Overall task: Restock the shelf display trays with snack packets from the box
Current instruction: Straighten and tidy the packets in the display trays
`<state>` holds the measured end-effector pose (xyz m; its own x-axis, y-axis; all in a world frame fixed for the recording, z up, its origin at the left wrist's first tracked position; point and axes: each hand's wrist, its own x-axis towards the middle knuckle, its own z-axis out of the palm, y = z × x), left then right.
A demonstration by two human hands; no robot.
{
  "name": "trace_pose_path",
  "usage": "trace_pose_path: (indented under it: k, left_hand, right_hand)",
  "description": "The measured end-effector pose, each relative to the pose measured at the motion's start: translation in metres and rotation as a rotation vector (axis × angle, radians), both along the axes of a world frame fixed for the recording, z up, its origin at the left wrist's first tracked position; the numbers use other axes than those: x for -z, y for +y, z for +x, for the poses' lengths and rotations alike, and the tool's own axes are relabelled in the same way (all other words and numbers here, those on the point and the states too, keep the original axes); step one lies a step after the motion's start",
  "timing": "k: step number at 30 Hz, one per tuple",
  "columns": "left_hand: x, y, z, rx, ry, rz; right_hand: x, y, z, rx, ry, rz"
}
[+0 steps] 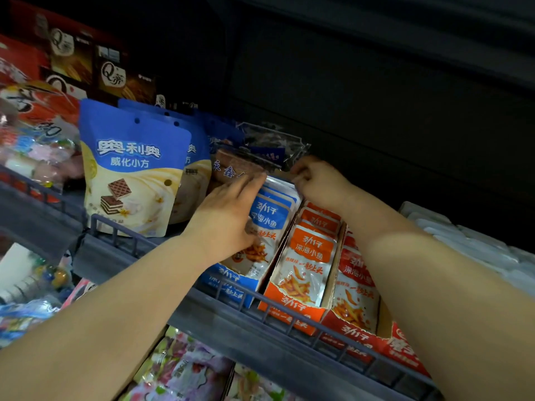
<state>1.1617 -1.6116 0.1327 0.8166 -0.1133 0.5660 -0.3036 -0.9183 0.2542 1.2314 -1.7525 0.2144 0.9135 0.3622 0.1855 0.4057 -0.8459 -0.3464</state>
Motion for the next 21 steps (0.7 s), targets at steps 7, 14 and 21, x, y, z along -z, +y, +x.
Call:
trace_pose_path:
  k: [7,14,21]
  left_hand:
    - [0.000,0.000,0.005,0.104,0.214,-0.298]
    - [-0.003,-0.005,0.010,0.147,0.240,-0.527]
    - [-0.009,-0.005,0.011,0.086,0.273,-0.270]
  right_hand:
    - [-0.008,0.013,-0.005,-0.028,0.126,-0.138]
    - [-0.007,0.006,-0.008,-0.078,0.182,0.067]
    - [-0.001,-0.011,-0.011,0.069,0.250,0.473]
